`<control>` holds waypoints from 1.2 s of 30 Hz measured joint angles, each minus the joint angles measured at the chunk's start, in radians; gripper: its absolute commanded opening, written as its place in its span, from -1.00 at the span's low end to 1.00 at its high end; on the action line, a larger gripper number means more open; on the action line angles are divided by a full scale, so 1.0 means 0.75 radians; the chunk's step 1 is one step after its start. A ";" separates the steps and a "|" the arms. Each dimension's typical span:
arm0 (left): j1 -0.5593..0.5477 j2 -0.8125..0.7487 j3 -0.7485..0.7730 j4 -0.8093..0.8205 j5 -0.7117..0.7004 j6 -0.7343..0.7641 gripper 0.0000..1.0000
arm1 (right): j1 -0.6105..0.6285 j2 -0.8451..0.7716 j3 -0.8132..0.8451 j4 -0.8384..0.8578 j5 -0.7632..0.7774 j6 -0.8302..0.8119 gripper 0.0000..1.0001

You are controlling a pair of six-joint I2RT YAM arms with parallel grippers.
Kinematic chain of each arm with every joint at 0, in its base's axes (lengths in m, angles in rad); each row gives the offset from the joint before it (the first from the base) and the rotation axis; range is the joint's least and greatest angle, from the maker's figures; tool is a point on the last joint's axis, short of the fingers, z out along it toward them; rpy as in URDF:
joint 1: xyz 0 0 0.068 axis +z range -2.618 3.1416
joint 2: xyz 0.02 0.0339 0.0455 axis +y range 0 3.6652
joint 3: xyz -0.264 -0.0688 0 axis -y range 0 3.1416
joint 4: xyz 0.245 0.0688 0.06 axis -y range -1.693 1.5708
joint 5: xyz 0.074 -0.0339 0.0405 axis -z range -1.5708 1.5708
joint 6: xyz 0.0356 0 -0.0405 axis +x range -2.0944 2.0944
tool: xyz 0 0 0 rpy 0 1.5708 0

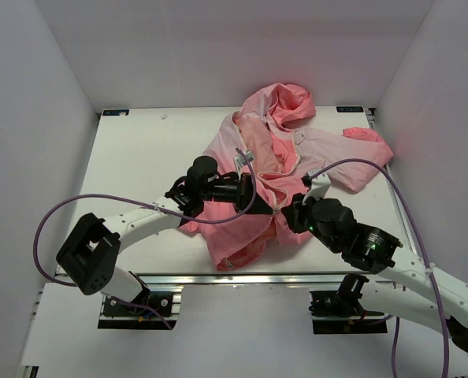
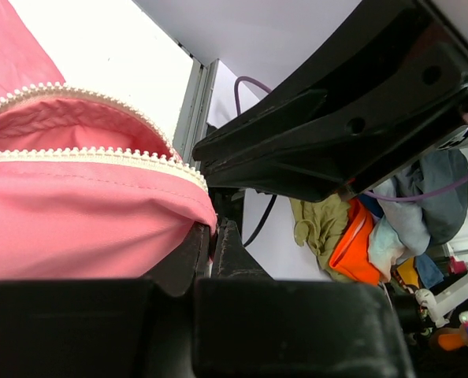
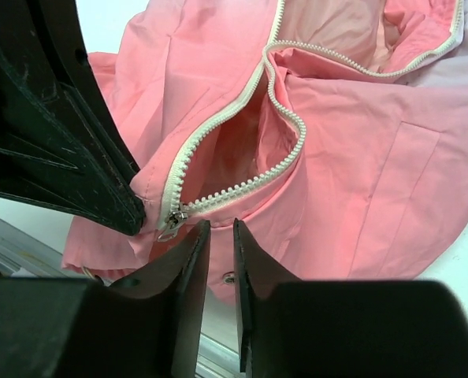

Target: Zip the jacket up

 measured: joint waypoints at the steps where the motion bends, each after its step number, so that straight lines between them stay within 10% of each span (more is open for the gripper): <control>1: 0.000 0.000 0.006 -0.004 0.000 0.001 -1.00 | 0.000 0.003 0.000 -0.002 0.002 0.002 -0.53; 13: 0.038 0.211 0.240 -0.028 0.054 -0.095 -1.00 | -0.225 0.190 0.013 -0.083 0.099 0.095 -0.84; 27: 0.186 0.484 0.041 0.104 0.255 -0.335 -1.00 | -0.645 0.496 -0.054 0.204 -0.541 -0.083 -0.41; 36: 0.186 0.466 -0.159 0.222 0.365 -0.372 -1.00 | -0.652 0.225 -0.041 0.119 -0.842 -0.193 -0.08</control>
